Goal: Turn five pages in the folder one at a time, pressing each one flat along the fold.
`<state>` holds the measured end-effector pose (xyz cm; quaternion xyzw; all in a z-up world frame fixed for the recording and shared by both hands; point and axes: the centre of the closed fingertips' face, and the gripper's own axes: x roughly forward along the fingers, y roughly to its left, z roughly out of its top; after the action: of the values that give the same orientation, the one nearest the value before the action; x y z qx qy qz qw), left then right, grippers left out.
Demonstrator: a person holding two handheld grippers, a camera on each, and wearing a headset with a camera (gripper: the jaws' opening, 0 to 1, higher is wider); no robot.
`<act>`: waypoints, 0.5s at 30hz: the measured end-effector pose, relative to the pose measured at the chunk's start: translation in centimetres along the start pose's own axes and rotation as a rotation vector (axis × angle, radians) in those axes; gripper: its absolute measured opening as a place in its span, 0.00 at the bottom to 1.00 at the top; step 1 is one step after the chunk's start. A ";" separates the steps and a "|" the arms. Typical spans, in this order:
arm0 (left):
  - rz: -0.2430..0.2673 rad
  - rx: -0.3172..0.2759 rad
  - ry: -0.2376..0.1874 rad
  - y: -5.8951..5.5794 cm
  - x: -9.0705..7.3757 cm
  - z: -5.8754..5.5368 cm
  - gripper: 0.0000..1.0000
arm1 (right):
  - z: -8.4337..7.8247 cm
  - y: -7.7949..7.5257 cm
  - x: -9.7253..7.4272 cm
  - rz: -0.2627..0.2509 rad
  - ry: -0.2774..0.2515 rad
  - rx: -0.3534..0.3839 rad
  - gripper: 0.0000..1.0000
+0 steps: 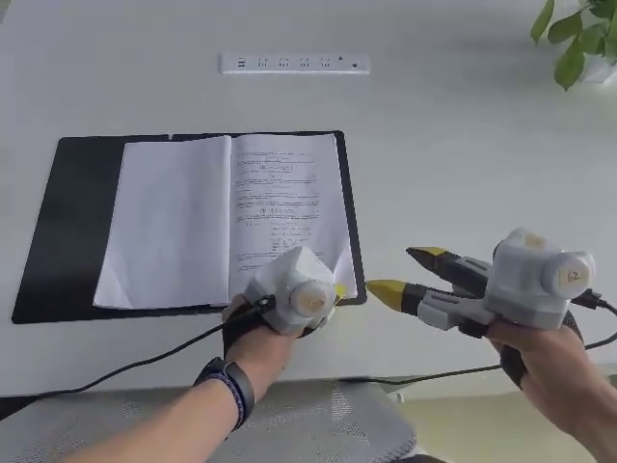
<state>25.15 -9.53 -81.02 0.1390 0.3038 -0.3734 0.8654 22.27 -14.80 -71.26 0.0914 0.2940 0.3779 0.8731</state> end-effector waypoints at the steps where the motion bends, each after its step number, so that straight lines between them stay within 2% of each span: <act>1: 0.002 -0.001 0.002 0.1 0.0 0.0 0.18 | 0.0 0.0 0.0 0.001 0.000 0.001 0.57; 5: 0.006 0.018 0.005 0.4 0.0 0.0 0.14 | -0.2 0.0 0.4 0.007 0.000 0.009 0.56; 8: -0.004 0.037 0.005 0.0 0.1 0.1 0.09 | -0.2 0.0 0.8 0.012 0.000 0.012 0.56; 9: 0.009 0.044 0.006 0.1 0.0 0.1 0.08 | -0.2 0.1 0.9 0.014 0.000 0.013 0.56; 10: -0.004 0.047 0.003 -0.2 0.1 0.1 0.06 | -0.2 0.2 1.0 0.017 0.002 0.013 0.56; 15: -0.006 0.046 -0.004 -0.1 -0.1 0.2 0.04 | -0.5 -0.2 2.0 0.028 0.005 0.024 0.55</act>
<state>25.09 -9.65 -80.76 0.1571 0.2941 -0.3832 0.8614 23.19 -13.56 -72.64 0.1047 0.2994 0.3866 0.8659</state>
